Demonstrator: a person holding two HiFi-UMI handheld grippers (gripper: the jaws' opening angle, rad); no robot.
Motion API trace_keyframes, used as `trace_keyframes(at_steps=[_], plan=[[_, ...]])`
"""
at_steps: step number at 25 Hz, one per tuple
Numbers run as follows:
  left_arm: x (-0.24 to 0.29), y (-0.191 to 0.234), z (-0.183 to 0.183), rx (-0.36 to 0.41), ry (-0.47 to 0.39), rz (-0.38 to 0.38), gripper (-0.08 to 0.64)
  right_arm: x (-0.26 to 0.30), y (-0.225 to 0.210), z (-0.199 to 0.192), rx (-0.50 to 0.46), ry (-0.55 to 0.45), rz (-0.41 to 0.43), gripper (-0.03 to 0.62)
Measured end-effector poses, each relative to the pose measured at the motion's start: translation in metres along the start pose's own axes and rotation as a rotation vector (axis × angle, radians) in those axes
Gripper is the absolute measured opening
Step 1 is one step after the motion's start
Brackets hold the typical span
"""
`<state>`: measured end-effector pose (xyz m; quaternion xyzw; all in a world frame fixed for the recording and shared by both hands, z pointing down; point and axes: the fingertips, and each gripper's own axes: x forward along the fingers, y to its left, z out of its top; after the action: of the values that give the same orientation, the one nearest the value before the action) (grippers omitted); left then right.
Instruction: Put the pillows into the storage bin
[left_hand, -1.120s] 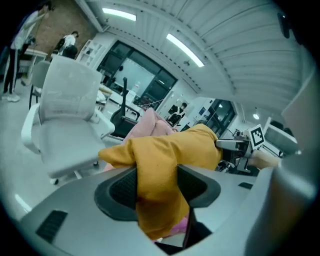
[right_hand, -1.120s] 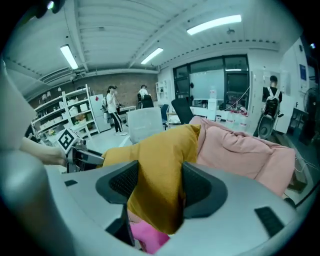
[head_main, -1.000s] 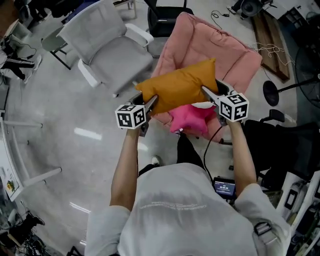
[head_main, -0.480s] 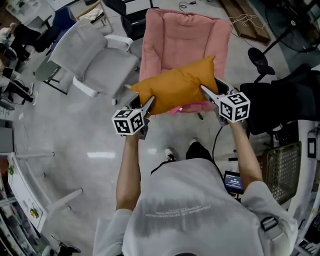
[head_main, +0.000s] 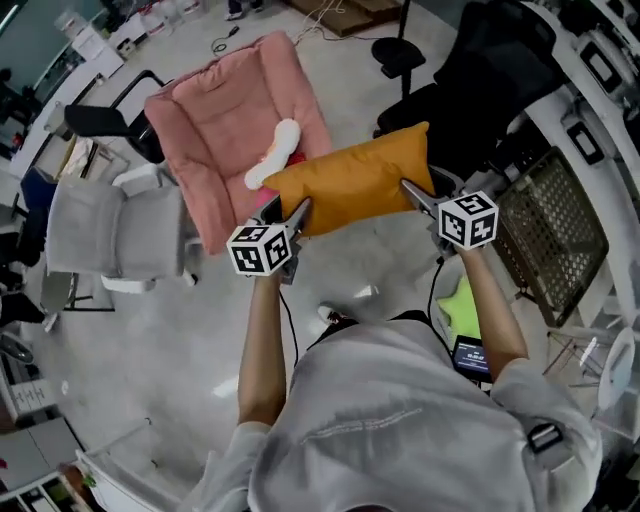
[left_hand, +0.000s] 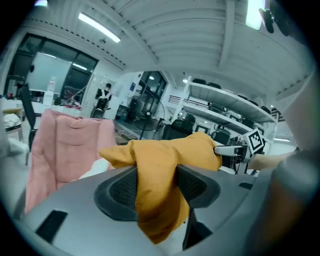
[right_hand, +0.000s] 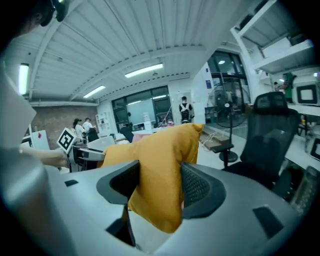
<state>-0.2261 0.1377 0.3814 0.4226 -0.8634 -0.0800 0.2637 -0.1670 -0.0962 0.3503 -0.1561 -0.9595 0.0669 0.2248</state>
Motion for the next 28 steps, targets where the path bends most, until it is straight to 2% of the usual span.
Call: trace_keyframes(at_steps=[3,6,10,13,16,19,23,28], plan=[[0.063,-0.075,-0.011,0.059,0.093,-0.143,0.250,-0.078,-0.061,-0.034,0.106,-0.018,-0.146,0.270],[0.115,-0.155,-0.044,0.088,0.198,-0.262,0.250,-0.157,-0.115,-0.083,0.222,-0.007,-0.263,0.275],[0.165,-0.246,-0.101,0.094,0.324,-0.350,0.252,-0.241,-0.172,-0.149,0.331,0.036,-0.379,0.281],[0.183,-0.301,-0.162,0.056,0.424,-0.387,0.253,-0.295,-0.196,-0.207,0.382,0.109,-0.440,0.282],[0.184,-0.336,-0.229,-0.006,0.527,-0.401,0.256,-0.332,-0.207,-0.264,0.414,0.203,-0.469,0.282],[0.187,-0.353,-0.291,-0.087,0.599,-0.380,0.258,-0.346,-0.222,-0.313,0.403,0.294,-0.456,0.282],[0.197,-0.357,-0.368,-0.221,0.632,-0.327,0.261,-0.343,-0.245,-0.377,0.384,0.384,-0.430,0.295],[0.201,-0.351,-0.464,-0.304,0.679,-0.265,0.261,-0.328,-0.255,-0.467,0.363,0.476,-0.386,0.301]])
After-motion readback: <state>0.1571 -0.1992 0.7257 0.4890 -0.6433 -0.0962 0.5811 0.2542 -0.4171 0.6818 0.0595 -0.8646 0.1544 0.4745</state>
